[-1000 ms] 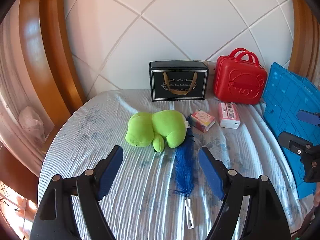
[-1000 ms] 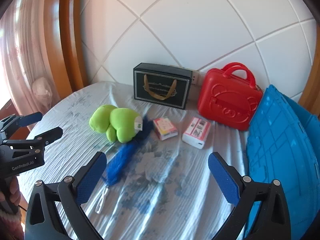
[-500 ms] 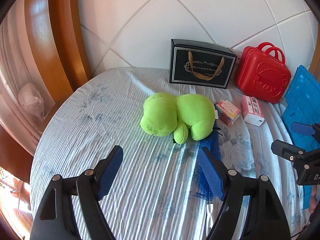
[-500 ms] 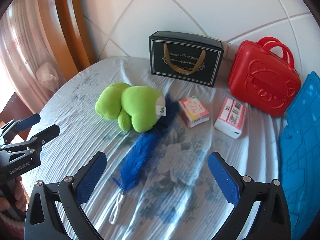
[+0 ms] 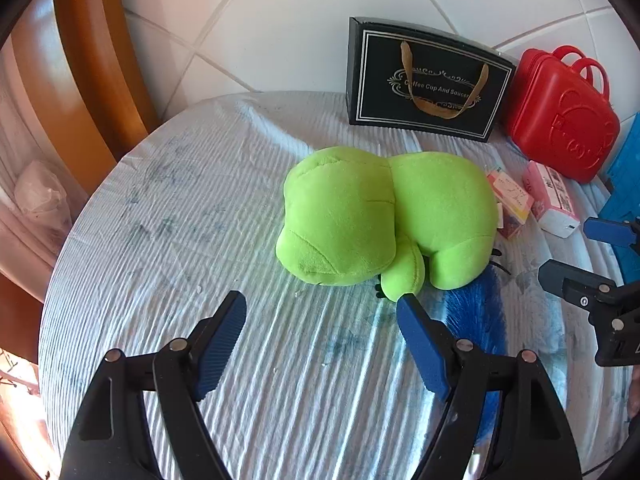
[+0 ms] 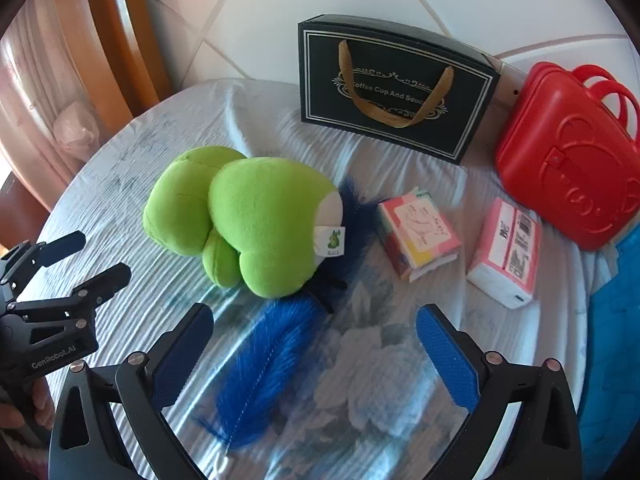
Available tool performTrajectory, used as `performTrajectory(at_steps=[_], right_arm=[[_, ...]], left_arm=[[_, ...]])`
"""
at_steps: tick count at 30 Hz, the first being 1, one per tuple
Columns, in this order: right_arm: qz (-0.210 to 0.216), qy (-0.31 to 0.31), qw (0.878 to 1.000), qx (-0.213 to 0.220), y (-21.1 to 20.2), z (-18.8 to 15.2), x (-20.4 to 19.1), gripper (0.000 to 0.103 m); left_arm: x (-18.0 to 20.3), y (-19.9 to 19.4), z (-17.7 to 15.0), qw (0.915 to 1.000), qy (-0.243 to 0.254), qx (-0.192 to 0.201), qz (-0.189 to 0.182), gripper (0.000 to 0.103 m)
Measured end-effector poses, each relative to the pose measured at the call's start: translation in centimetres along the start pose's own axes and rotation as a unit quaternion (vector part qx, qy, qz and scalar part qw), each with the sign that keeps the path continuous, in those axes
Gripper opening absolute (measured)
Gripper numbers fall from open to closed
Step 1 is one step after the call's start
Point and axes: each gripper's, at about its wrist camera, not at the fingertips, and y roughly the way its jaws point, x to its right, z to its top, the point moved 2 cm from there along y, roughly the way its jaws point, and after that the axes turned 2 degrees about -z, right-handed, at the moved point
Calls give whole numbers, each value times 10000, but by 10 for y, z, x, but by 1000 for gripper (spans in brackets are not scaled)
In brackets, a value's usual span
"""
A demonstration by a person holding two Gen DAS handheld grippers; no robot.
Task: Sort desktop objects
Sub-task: 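Close the left gripper on the green plush while the right gripper grips its other side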
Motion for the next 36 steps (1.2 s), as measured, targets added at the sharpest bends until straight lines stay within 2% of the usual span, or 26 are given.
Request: performTrajectory(at_steps=[11, 14, 18, 28, 36], right_arm=[[76, -156, 9995, -266, 68, 23, -12, 103], [91, -175, 9993, -309, 79, 26, -12, 103], [85, -173, 9993, -315, 88, 31, -11, 103], [425, -70, 9984, -364, 101, 43, -10, 103], [396, -34, 9985, -365, 108, 48, -5, 103]], left_arm=[[9, 62, 23, 9985, 401, -326, -152, 77], [14, 69, 28, 9980, 533, -333, -42, 79], [12, 74, 34, 9976, 594, -357, 3, 80], [11, 93, 49, 9954, 854, -430, 83, 85], [8, 106, 52, 9959, 809, -393, -125, 85]])
